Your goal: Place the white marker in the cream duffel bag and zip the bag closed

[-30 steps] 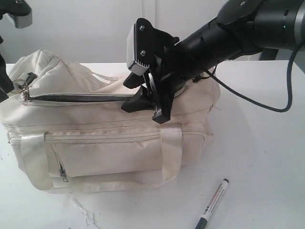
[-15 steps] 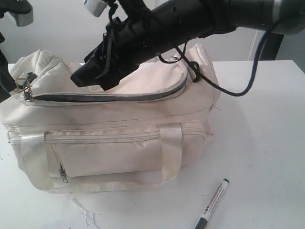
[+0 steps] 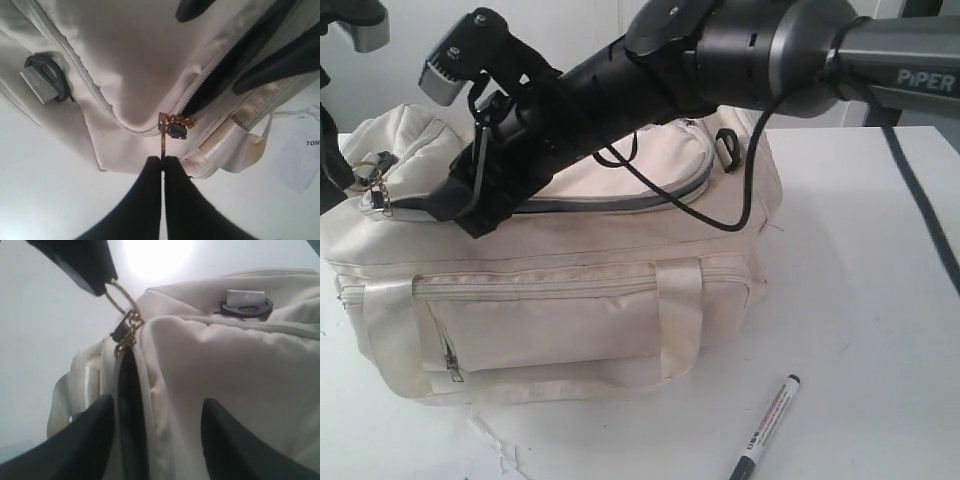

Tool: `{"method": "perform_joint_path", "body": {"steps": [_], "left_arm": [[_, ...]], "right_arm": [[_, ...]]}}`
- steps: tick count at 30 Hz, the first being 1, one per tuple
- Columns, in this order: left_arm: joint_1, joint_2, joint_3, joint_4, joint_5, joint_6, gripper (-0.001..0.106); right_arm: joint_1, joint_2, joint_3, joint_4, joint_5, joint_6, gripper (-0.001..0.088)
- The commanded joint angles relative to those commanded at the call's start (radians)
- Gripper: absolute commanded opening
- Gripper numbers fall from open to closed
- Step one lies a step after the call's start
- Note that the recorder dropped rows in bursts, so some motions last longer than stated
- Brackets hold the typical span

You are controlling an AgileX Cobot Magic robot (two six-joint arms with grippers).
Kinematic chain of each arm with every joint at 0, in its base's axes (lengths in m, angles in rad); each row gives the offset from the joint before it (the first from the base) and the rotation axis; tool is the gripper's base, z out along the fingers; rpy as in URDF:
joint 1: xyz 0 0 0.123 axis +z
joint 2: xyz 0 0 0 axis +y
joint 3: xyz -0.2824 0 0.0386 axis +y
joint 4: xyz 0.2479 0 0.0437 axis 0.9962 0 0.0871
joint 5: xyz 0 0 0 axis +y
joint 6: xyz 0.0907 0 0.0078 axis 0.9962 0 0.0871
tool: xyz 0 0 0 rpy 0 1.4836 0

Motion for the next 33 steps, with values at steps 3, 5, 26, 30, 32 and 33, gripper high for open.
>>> {"method": "perform_joint_path", "body": {"steps": [3, 5, 26, 30, 32, 33], "left_arm": [[0.000, 0.000, 0.000, 0.000, 0.000, 0.000, 0.000], [0.000, 0.000, 0.000, 0.000, 0.000, 0.004, 0.000], [0.000, 0.000, 0.000, 0.068, 0.008, 0.008, 0.000], [0.000, 0.000, 0.000, 0.090, 0.012, 0.008, 0.000], [0.000, 0.000, 0.000, 0.090, 0.012, 0.008, 0.000], [0.000, 0.000, 0.000, 0.090, 0.012, 0.008, 0.000]], "right_arm": [[0.003, 0.020, -0.020, -0.006, -0.017, -0.002, 0.0458], [0.003, 0.033, -0.031, -0.008, -0.021, -0.002, 0.0443], [0.005, 0.034, -0.036, -0.067, 0.034, -0.026, 0.0000], [0.005, 0.008, -0.036, -0.110, 0.043, -0.026, 0.0000], [0.005, -0.007, -0.036, -0.159, 0.043, -0.022, 0.0000], [0.004, -0.009, -0.036, -0.182, 0.043, -0.013, 0.0000]]}}
